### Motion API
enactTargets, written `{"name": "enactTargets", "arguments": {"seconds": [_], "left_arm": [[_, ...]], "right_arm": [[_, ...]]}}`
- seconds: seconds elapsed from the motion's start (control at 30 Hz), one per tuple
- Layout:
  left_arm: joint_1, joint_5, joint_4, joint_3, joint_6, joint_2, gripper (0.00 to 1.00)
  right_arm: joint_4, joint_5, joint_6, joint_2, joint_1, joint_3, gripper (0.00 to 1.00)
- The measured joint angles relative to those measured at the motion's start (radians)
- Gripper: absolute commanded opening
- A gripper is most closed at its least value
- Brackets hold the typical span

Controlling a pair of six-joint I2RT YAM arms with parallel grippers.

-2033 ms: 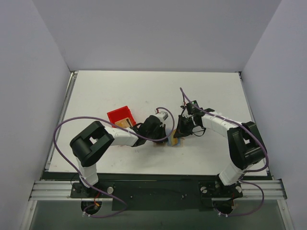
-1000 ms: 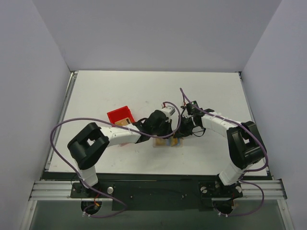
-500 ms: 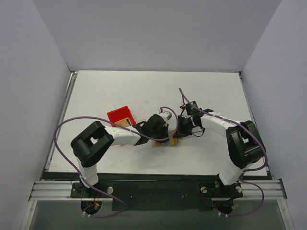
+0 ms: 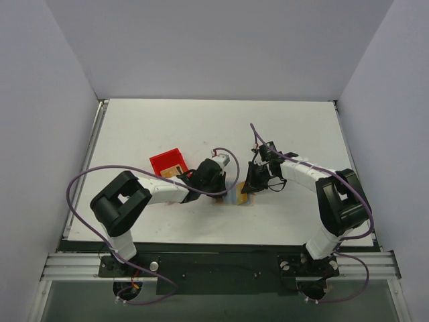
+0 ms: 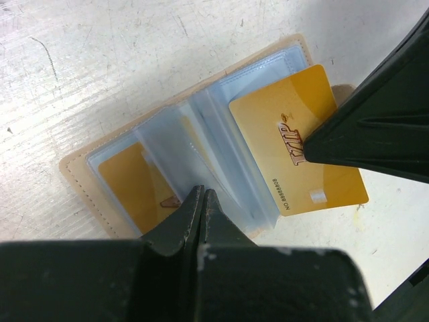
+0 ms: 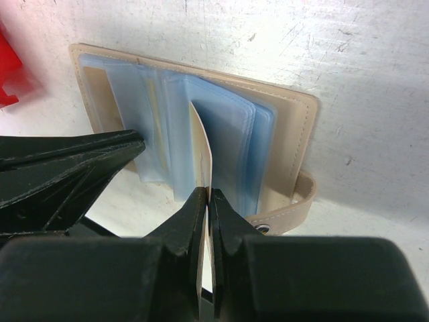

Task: Put the credit cards into the card holder
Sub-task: Insert the credit card into the card holder.

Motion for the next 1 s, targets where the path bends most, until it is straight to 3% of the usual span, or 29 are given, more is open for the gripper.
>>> {"name": "enactTargets", "arguments": {"seconds": [0.33, 0.73, 1.0], "left_arm": [[0.004, -0.030, -0.016, -0.040, -0.001, -0.050, 0.00], [0.022, -0.177, -0.208, -0.064, 0.023, -0.277, 0.00], [0.023, -0.142, -0.191, -0.027, 0.035, -0.300, 0.00]], "right_arm": [[0.000, 0.002, 0.000, 0.000, 0.000, 0.000, 0.00], [-0.001, 0.005, 0.000, -0.001, 0.000, 0.000, 0.00], [-0.002, 0.006, 0.000, -0.001, 0.000, 0.000, 0.00]]}}
